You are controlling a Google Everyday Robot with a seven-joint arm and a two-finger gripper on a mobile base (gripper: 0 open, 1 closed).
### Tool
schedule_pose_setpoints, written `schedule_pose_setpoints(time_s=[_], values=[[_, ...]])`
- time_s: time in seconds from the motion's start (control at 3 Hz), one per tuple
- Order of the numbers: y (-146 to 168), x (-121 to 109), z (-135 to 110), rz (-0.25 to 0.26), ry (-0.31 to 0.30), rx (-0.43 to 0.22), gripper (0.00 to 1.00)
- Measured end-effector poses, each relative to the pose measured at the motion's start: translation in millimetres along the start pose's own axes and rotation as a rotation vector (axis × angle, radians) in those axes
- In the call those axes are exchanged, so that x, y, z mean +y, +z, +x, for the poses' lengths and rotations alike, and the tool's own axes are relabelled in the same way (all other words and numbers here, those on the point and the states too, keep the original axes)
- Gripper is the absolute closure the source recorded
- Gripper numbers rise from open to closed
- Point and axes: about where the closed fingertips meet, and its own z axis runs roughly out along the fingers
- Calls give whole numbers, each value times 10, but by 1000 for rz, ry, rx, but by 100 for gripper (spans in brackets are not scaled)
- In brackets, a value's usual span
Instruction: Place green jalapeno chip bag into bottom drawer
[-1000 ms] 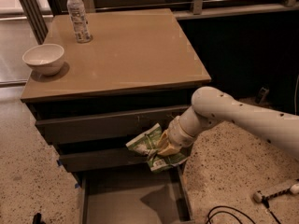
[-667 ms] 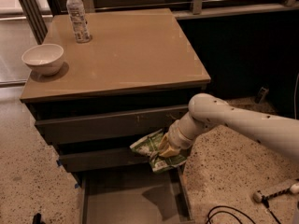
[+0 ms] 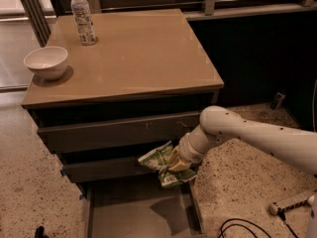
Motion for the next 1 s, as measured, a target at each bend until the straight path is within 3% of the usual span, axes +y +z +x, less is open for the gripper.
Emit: schedule_pose_setpoints(time_s=[0.67, 1.0], values=[[1026, 157, 545, -1, 41, -110, 100], [1594, 218, 837, -45, 53, -109, 100]])
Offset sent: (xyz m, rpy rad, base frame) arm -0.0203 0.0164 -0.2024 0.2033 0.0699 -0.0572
